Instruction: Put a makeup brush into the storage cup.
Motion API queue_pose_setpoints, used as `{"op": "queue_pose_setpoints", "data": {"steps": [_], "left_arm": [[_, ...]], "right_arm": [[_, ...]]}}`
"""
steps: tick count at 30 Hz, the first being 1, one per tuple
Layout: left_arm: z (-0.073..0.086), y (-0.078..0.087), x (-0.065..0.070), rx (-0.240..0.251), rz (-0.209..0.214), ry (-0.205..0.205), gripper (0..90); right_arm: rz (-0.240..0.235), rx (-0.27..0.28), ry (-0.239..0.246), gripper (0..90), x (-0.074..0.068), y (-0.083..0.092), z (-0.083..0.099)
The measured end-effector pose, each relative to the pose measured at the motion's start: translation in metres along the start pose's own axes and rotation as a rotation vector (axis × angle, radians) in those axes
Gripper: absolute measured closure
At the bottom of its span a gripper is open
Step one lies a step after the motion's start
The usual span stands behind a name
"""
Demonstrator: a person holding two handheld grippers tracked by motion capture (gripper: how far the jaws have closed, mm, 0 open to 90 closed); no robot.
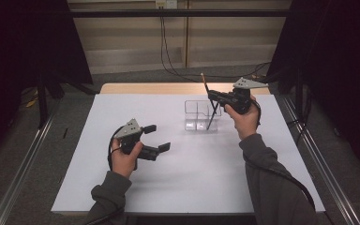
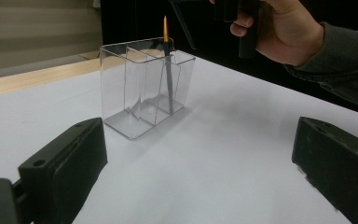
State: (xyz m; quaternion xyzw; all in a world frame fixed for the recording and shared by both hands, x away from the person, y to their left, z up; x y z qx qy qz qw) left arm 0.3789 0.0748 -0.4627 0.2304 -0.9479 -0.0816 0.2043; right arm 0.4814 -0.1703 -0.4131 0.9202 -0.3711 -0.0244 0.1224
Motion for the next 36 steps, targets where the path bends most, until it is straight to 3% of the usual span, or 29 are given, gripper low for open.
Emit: {"op": "queue_pose_setpoints", "data": {"steps": [36], "left_arm": [[0.001, 0.001, -0.002, -0.006, 0.003, 0.003, 2.8]], "right_arm": [[0.010, -0.017, -0.004, 83.7, 0.009, -0.011, 0.011]]}}
Point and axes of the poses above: each handheld gripper's, and its own axes: y roughly backward along the jaws, z roughly out of its underside, x roughly to its right, the point moved 8 cm from there along -y, roughly forward along the jaws, and after that the axes turned 10 degrees about y, right-handed, at the moved point
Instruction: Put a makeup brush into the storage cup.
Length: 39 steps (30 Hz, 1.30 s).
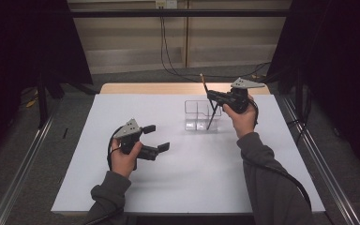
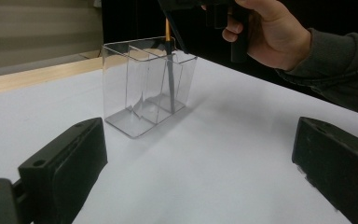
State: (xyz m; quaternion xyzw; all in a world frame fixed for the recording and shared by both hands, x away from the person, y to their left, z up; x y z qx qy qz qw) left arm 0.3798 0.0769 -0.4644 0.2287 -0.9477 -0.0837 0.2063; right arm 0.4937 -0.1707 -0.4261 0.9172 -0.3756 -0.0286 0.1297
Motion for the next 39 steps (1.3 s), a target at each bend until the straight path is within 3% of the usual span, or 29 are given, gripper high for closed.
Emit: {"op": "queue_pose_setpoints", "data": {"steps": [39], "left_arm": [[0.000, -0.001, -0.001, 0.001, -0.001, -0.004, 2.8]], "right_arm": [[0.012, -0.008, -0.004, 83.7, 0.005, 0.003, 0.013]]}}
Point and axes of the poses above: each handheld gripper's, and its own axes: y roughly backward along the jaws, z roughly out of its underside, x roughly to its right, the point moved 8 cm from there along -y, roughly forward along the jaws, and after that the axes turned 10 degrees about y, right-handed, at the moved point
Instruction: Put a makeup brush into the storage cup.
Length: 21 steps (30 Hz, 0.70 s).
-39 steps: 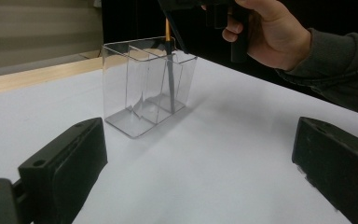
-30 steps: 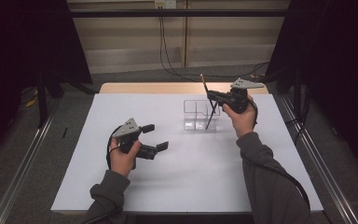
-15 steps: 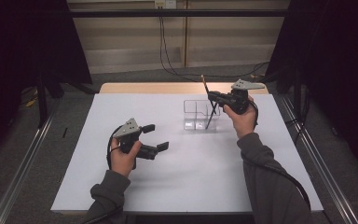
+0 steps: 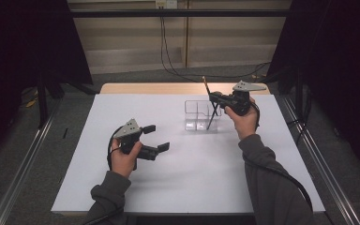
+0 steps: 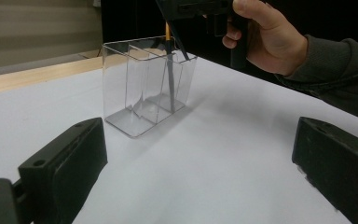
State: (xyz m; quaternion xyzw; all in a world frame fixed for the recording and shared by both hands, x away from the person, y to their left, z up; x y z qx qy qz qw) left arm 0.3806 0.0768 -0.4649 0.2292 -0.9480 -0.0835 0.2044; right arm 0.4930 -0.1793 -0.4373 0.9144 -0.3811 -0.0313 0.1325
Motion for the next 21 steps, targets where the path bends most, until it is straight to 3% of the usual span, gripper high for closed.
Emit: {"op": "queue_pose_setpoints", "data": {"steps": [21], "left_arm": [[0.0008, -0.0017, 0.0020, -0.007, 0.005, 0.001, 2.8]], "right_arm": [[-0.001, 0.002, -0.003, 83.7, 0.0012, 0.0067, 0.0061]]}}
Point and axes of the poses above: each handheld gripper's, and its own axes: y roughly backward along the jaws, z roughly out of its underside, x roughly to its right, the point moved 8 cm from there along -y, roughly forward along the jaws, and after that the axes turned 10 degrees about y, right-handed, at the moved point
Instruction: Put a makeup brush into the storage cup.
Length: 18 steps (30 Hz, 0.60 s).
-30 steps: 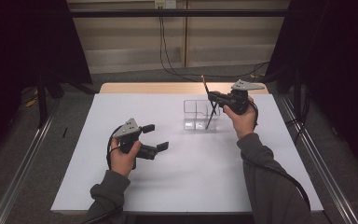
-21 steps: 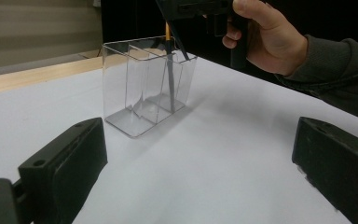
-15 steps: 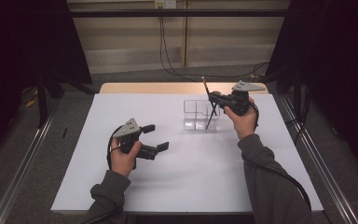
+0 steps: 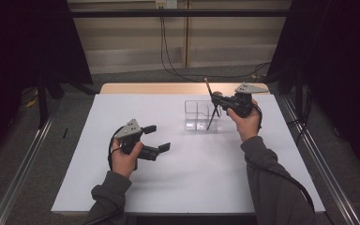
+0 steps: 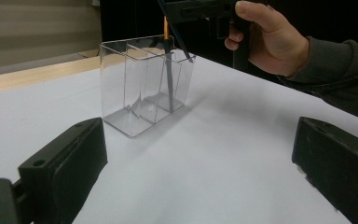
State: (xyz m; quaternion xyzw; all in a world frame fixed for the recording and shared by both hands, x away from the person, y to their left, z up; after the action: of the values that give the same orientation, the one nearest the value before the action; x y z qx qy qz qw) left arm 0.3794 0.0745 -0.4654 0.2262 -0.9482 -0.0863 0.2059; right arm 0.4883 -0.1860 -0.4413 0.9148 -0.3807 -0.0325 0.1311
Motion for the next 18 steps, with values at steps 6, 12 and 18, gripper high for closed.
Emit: {"op": "queue_pose_setpoints", "data": {"steps": [6, 12, 18], "left_arm": [[0.0005, -0.0013, 0.0002, -0.001, -0.002, -0.002, 2.9], [0.0002, -0.0009, 0.0007, 0.001, 0.001, -0.001, 2.9], [0.0006, -0.0010, 0.0007, -0.002, -0.002, -0.003, 2.9]], "right_arm": [[0.001, 0.004, 0.004, 83.7, 0.0001, 0.0012, -0.0002], [0.003, 0.008, -0.001, 83.6, -0.0004, 0.0014, 0.0003], [0.000, 0.011, -0.002, 83.6, -0.0011, 0.0014, 0.0005]]}}
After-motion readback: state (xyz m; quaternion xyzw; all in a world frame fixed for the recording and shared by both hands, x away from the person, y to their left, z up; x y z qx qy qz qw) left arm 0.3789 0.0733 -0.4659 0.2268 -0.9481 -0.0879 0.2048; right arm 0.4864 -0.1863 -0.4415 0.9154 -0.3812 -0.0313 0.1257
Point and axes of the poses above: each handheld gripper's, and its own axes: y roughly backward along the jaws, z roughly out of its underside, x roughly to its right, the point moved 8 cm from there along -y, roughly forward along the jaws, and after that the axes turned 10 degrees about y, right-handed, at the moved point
